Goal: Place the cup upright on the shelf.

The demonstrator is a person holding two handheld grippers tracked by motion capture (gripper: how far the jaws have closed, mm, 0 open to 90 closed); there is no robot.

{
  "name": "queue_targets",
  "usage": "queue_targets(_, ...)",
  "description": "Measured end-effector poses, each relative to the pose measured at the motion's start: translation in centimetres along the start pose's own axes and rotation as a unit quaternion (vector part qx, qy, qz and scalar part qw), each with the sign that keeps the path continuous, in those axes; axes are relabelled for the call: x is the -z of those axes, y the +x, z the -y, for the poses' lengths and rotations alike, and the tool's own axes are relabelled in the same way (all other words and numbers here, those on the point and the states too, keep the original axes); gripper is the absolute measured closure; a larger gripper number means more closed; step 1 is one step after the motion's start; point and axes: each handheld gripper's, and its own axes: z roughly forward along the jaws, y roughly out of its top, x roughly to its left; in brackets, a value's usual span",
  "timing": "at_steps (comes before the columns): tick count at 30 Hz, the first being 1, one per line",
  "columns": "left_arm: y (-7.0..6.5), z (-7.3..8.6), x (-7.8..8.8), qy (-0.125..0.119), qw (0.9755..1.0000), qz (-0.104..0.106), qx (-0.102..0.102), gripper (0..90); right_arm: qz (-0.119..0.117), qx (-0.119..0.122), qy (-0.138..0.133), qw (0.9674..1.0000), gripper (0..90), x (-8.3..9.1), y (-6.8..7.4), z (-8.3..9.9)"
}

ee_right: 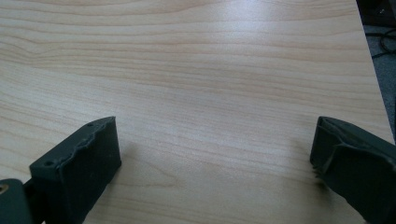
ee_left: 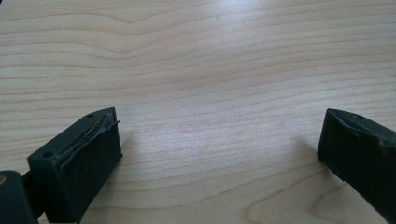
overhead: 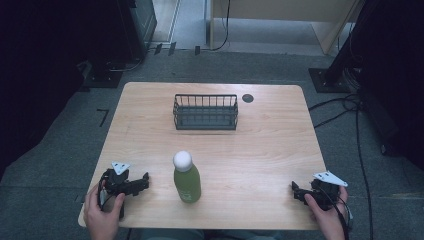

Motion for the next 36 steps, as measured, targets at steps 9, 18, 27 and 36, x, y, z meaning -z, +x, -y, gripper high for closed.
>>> queue_targets(9,0.0,0.0,0.0,0.0,1.0,0.0,0.0,0.0,-0.015,0.007,-0.006,0.9998,1.0,0.7,1.5,-0.4)
queue_targets(18,0.0,0.0,0.0,0.0,1.0,0.0,0.0,0.0,-0.055,0.038,-0.031,0.9973,1.0,1.8,4.9,-2.3)
queue_targets(27,0.0,0.0,0.0,0.0,1.0,0.0,0.0,0.0,-0.088,0.071,-0.046,0.9925,1.0,2.0,8.9,-3.7)
queue_targets(36,0.0,0.0,0.0,0.0,1.0,0.0,0.0,0.0,-0.135,0.096,-0.055,0.9846,1.0,1.9,12.8,-4.8)
